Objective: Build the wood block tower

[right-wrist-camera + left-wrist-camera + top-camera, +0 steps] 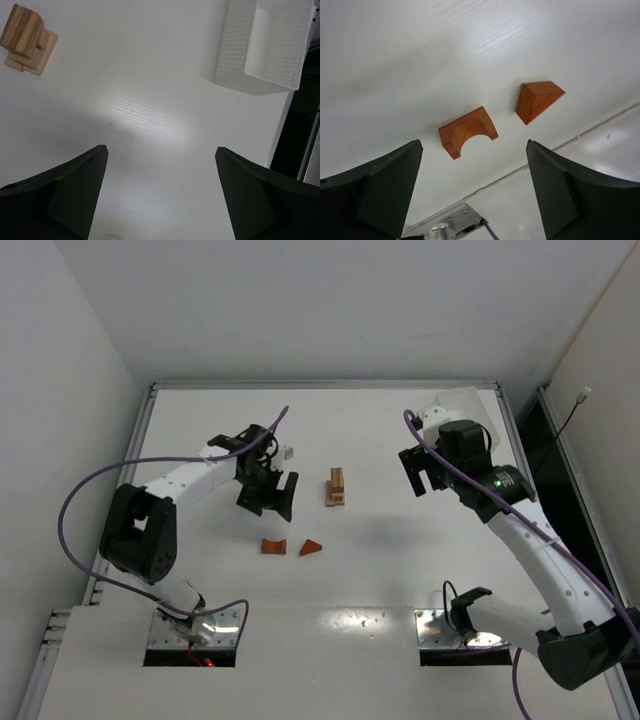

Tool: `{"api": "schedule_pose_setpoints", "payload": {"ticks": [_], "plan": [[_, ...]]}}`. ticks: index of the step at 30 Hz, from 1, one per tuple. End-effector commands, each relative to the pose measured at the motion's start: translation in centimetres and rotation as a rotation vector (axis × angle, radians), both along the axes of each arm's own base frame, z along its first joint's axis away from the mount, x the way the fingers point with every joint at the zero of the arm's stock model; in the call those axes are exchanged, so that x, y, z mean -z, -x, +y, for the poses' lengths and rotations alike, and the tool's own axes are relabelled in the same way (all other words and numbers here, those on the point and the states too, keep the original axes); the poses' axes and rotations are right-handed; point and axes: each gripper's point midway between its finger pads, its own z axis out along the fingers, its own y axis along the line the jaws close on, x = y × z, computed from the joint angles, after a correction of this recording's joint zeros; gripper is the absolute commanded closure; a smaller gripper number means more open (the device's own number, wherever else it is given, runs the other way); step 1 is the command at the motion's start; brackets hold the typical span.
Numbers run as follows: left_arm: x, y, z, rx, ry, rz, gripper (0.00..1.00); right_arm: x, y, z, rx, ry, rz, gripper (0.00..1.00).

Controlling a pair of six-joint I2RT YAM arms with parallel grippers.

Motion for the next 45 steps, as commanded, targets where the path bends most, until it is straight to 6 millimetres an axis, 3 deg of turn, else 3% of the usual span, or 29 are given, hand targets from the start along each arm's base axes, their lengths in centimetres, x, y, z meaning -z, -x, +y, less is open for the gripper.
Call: {"api": "schedule_pose_setpoints", "payload": {"ticks": [1,4,12,19,22,29,32,38,43,45], "plan": [[-1.8,1.4,-0.8,0.193,0.082,-0.043,0.17,0.0,0.2,0.4,-0.022,-0.025,-0.011,0.13],[-1.3,2.9,-0.4,0.346,0.034,-0.025,0.18,0.3,0.5,0.6,-0.052,-0.023,-0.006,0.13],[0.1,4.1,1.5,0.658,-0.106,-0.058,0.27,1.4,1.3,1.3,-0.103,-0.047,0.015,0.13],[0.6,3.4,1.8,0.967,-0.124,-0.309,0.31,1.4,1.4,1.5,-0.110,-0.055,0.008,0.13],[2.5,4.2,2.2,1.056,-0.129,-0.336,0.32,1.6,1.4,1.5,-0.110,-0.055,0.008,0.13],[4.7,4.1,1.1,1.097,-0.106,-0.322,0.33,1.8,1.5,1.2,-0.101,-0.052,0.017,0.13],[4.9,3.0,0.3,1.086,-0.104,-0.349,0.33,1.5,1.5,1.0,-0.099,-0.061,0.010,0.13],[5.7,3.2,-0.3,1.127,-0.094,-0.325,0.36,1.5,1.4,0.8,-0.090,-0.061,0.009,0.13],[6.7,4.2,-0.1,1.152,-0.083,-0.290,0.49,1.9,1.5,0.5,-0.080,-0.058,0.018,0.13],[6.9,4.5,0.1,1.153,-0.083,-0.279,0.60,1.9,1.4,0.2,-0.071,-0.058,0.018,0.13]]}}
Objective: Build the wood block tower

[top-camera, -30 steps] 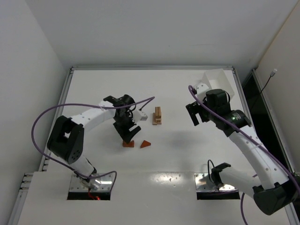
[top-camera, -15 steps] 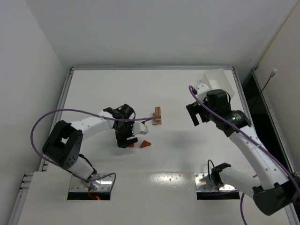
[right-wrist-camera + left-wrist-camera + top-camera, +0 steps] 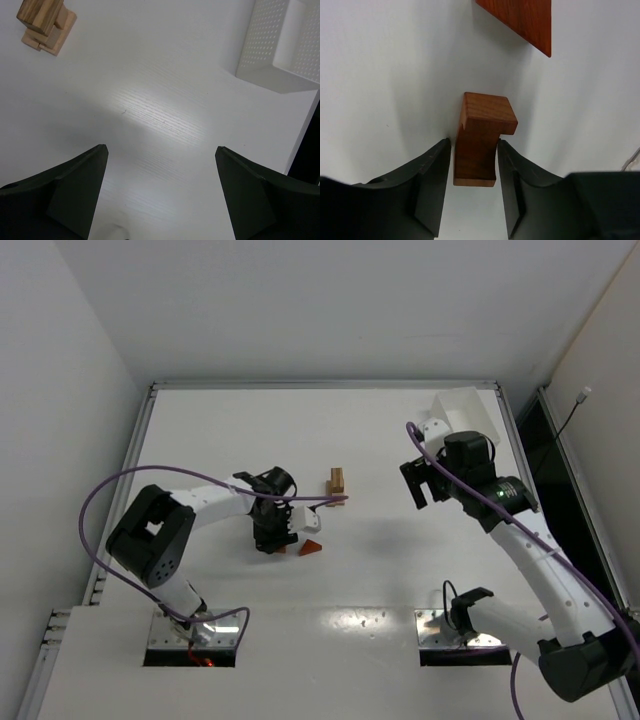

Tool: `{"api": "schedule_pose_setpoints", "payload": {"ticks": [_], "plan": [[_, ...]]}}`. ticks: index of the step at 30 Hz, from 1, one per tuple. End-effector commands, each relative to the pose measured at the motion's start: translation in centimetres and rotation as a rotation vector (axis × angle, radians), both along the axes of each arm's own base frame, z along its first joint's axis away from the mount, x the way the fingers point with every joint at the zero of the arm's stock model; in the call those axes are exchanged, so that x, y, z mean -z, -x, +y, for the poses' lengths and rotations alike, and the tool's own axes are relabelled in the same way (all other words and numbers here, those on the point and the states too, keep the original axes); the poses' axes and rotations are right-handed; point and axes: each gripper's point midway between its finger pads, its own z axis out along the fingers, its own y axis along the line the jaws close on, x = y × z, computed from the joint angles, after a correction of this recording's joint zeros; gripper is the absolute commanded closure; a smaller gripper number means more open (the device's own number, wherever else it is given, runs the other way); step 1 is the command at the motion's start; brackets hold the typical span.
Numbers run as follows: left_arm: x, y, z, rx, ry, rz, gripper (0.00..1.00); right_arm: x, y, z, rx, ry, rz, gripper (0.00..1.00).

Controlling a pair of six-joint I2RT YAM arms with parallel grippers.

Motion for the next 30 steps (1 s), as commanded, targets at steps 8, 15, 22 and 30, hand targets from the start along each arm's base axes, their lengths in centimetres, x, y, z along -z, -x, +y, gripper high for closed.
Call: {"api": "schedule_pose_setpoints", "payload": {"ticks": [8,15,22,30], "plan": [[1.0,1.2,0.0,0.032,0.008,0.029,0.75,-0.3,-0.3,0.0,0.001,-0.018,-0.026,0.13],[-1.5,0.8,-2.5,-0.043,0.150,0.136,1.00,-0.7,-0.4,1.8,-0.046,-0.115,-0.017,0.13],[-8.7,-1.2,-8.9,-0.143,0.440,0.299,1.00,-2.3,0.3,7.0,-0.255,-0.348,-0.056,0.13],[-19.9,-4.7,-13.7,-0.229,0.841,0.623,1.00,-3.9,0.3,8.1,-0.318,-0.426,-0.210,0.15]]}}
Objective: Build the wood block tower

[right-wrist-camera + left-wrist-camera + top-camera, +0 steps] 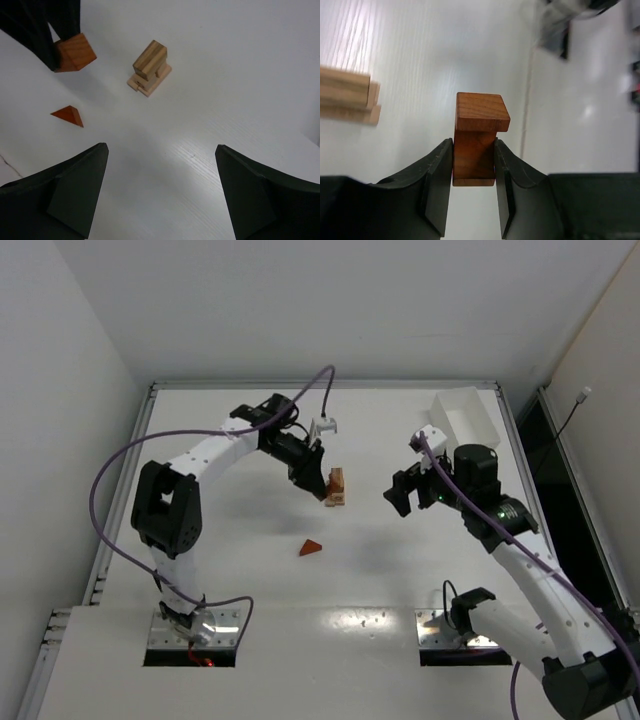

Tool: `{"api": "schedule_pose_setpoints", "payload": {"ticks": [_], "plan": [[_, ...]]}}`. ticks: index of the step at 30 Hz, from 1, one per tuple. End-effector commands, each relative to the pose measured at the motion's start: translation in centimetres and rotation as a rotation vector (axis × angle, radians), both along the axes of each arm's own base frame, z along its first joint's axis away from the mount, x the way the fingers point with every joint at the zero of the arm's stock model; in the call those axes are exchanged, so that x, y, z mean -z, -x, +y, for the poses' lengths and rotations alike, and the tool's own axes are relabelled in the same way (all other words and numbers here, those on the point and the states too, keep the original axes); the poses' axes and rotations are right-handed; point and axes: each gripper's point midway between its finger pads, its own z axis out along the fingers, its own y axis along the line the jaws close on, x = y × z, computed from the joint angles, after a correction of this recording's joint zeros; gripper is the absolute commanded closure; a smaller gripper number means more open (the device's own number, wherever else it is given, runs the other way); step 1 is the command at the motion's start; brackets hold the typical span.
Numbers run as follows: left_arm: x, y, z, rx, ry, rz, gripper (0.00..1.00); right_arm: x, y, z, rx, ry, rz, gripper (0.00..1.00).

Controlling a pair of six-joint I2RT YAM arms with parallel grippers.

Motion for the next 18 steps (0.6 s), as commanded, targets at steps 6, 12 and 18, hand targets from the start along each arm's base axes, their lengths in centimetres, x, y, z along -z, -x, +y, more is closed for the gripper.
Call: {"api": "schedule_pose_setpoints", "payload": {"ticks": [6,12,18], "plan": [[-9.4,-1.6,-1.6,-0.051,0.407,0.494,1.00,-3.6,-1.3,2.3,-0.038,-0.215,-0.078,0.18],[-13.2,-2.5,-1.5,0.022,0.473,0.472,1.00,-5.8,-2.6,4.6,-0.052,-0.439,0.002,0.22],[-14.9,-2.1,-1.0,0.042,0.488,0.473,1.00,-7.4,-4.1,6.5,-0.082,-0.608,0.061,0.24]]}}
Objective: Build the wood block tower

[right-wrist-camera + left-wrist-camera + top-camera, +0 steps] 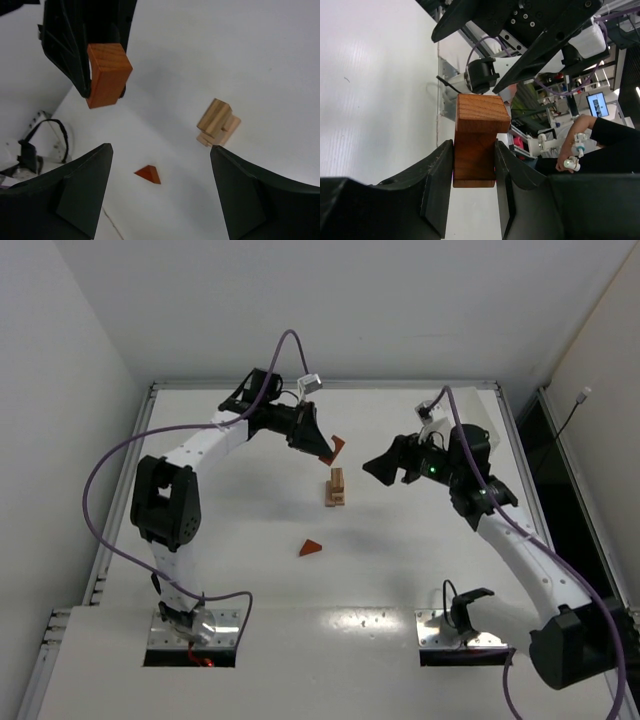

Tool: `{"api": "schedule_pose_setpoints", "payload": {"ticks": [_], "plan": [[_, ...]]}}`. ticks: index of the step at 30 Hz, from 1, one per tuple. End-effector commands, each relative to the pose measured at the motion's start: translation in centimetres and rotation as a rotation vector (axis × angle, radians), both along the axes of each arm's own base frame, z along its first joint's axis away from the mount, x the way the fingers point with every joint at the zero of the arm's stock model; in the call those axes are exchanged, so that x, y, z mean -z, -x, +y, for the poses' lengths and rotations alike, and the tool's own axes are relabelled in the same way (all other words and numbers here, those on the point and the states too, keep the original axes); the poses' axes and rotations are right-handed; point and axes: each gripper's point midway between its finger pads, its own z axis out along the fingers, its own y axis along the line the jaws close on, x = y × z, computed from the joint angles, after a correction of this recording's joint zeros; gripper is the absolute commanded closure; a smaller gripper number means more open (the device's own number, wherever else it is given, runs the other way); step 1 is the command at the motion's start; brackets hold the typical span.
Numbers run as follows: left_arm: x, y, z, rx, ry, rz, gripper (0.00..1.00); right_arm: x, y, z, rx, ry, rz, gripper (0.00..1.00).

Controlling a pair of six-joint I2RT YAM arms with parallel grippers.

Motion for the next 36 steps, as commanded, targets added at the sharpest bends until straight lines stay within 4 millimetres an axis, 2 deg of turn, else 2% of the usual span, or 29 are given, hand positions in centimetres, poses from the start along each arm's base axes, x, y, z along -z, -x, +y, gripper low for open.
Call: {"api": "schedule_pose_setpoints", "payload": {"ticks": [1,2,3,5,13,16,22,26,28,32,36], "plan": [[-3.9,1.6,0.9,0.105,0.095,0.001,1.00,-5.3,-1.0,2.0,-0.063,-0.186,-0.079,0.24],[-4.0,1.5,1.3,0.106,0.104,-0.005,1.00,-5.5,-0.7,2.5,-0.088,-0.216,-0.059,0.24],[-4.5,1.8,1.4,0.114,0.112,-0.014,1.00,-6.4,-0.8,2.9,-0.121,-0.237,-0.078,0.24],[-4.2,1.3,2.1,0.090,0.102,0.018,1.00,-8.4,-0.7,3.4,-0.147,-0.288,-0.102,0.24],[-4.1,0.8,2.9,0.065,0.095,0.046,1.00,-10.4,-0.7,4.7,-0.184,-0.402,-0.058,0.24],[-4.5,0.6,2.8,0.066,0.097,0.038,1.00,-10.5,-0.6,5.5,-0.204,-0.428,-0.045,0.24],[-6.0,0.4,2.8,0.072,0.102,0.043,1.00,-9.1,-1.4,5.7,-0.190,-0.444,-0.014,0.24],[-6.5,0.6,2.8,0.071,0.103,0.045,1.00,-9.8,-1.4,5.8,-0.198,-0.458,-0.046,0.24],[-6.5,0.6,2.8,0.071,0.100,0.054,1.00,-9.3,-1.6,5.8,-0.196,-0.456,-0.037,0.24],[-6.6,0.6,2.8,0.071,0.097,0.063,1.00,-9.7,-1.5,5.8,-0.200,-0.471,-0.043,0.24],[-6.9,1.1,2.6,0.081,0.099,0.054,1.00,-9.4,-1.7,6.3,-0.208,-0.476,-0.032,0.24]]}}
